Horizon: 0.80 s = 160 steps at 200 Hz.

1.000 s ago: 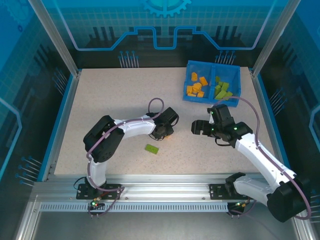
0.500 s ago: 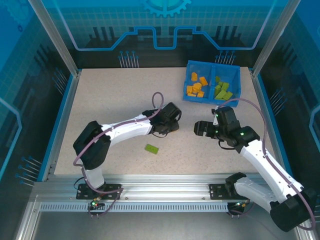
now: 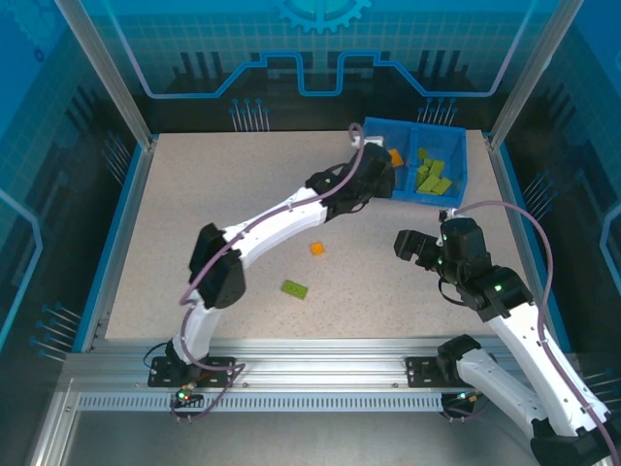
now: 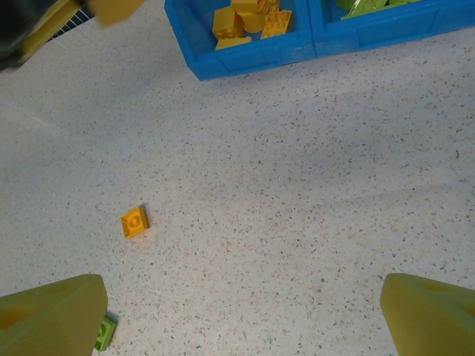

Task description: Sort the legos into containers by color

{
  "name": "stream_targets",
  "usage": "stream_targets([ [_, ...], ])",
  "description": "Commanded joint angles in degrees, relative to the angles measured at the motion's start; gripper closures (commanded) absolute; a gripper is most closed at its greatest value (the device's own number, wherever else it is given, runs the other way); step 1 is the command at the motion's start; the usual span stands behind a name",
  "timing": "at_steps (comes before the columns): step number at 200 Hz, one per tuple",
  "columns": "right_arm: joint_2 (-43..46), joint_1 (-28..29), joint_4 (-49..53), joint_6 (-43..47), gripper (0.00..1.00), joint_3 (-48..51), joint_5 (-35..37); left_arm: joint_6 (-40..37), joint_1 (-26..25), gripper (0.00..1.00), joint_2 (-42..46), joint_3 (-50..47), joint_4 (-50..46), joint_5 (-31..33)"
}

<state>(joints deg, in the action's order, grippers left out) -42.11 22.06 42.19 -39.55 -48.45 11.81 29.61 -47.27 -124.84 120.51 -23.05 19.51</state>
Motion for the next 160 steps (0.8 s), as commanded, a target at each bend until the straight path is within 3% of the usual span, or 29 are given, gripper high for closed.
stream_targets([
  [1, 0.32, -0.81, 2.09, -1.49, 0.04, -0.97, 0.95, -7.65, 0.69, 0.82, -7.83, 10.01, -0.48, 3.11],
  [39, 1.78, -0.83, 2.2, -2.1, 0.03, 0.34, -0.2, -10.36, 2.34, 0.81, -20.16, 24.37, 3.11, 7.3],
  [86, 4.09, -0.85, 3.3, -2.94, 0.03, 1.22, -2.03, -11.83, 4.49, 0.73, -30.72, 33.62, 9.42, 7.95],
  [113, 5.23, -0.8, 4.77, -3.3, 0.03, 1.17, -2.57, -11.33, 4.73, 0.46, -32.17, 36.78, 9.66, 8.71],
  [160, 6.95, -0.79, 5.27, -4.3, 0.03, 2.29, -2.82, -9.06, 4.48, 0.27, -24.48, 32.79, 7.68, 8.12],
])
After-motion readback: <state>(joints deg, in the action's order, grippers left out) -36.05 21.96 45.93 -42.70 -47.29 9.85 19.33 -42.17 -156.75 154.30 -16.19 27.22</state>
